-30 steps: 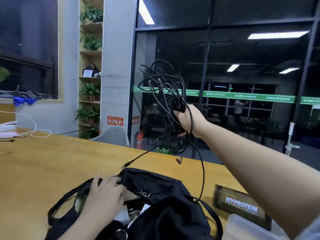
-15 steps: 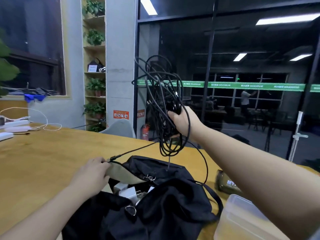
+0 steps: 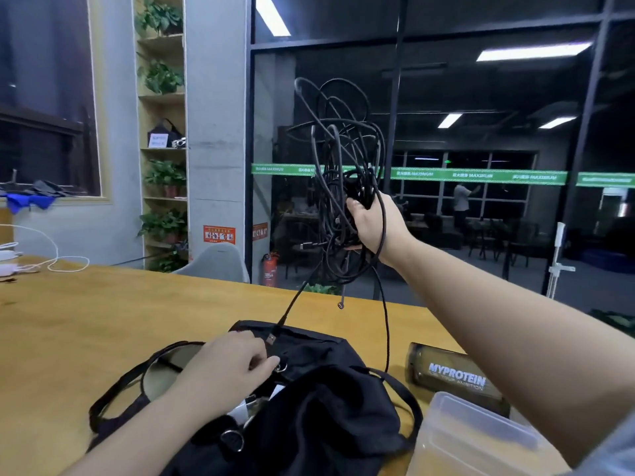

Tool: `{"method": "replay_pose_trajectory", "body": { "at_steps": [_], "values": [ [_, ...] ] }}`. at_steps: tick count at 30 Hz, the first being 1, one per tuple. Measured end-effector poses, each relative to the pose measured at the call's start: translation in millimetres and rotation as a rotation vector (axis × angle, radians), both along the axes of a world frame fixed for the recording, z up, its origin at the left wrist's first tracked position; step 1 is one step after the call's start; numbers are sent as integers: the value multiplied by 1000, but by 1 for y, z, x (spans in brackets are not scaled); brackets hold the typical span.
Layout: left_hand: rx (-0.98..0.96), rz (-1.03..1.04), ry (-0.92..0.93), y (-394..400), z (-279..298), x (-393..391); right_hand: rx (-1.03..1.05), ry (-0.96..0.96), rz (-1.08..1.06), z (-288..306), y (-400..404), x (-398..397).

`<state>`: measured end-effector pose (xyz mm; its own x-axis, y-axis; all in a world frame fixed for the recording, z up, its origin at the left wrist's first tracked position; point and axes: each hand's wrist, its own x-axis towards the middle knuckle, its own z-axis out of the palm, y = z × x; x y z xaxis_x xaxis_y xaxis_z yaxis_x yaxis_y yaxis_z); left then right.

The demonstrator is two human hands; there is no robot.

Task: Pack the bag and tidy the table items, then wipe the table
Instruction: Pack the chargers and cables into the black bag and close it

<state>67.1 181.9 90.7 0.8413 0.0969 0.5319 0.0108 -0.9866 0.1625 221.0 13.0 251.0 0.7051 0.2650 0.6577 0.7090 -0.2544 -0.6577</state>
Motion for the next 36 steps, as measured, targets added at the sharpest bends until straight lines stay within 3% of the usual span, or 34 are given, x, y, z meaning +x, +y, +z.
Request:
{"method": "replay_pose_trajectory", "body": {
  "at_steps": [4,13,18,25,30,36],
  "values": [
    [137,-136,8,-33,11,23,70,-21,7,17,-11,6],
    [-130,-278,332,-101,10,110,181,86,53,23,-17,21],
    [82,-234,361,-111,2,134,201,116,66,15,-24,30],
    [133,-244,392,-133,-8,145,202,153,69,8,-33,41],
    [151,-237,299,-131,-5,141,165,79,5,9,-51,22],
    [231,-169,28,-125,24,122,11,-85,-79,12,-68,24]
  ]
}}
